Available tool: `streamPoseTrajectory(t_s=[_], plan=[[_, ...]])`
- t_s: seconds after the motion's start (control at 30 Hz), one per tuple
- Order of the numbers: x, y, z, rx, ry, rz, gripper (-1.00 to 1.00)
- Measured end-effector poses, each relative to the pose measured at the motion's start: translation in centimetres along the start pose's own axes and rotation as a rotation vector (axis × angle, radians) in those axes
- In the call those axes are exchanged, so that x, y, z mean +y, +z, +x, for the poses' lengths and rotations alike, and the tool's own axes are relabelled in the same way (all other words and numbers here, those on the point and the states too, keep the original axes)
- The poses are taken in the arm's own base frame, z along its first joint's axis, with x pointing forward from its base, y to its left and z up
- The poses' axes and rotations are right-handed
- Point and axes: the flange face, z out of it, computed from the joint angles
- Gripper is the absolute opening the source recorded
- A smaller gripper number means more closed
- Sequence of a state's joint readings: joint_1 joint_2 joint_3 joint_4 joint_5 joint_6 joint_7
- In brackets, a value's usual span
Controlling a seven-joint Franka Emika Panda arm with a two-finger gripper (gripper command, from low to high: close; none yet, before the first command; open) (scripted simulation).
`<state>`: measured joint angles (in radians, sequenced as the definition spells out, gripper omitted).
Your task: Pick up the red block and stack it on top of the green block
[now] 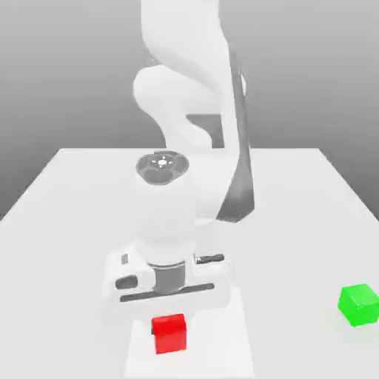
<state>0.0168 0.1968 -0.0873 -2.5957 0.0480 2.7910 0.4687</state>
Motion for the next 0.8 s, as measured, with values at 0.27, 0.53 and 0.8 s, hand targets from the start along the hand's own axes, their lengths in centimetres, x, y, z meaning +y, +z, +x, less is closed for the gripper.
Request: streamPoseTrajectory(t_s=[0.27,0.53,0.8], plan=[[-12.6,-3.5,-8.2,-0.008,-0.292,0.002,-1.00],[-24.1,-5.4,-24.3,-0.002,-0.669,0.001,-1.00],[-24.8,-0.1,-25.8,0.000,-0.698,0.001,1.00]])
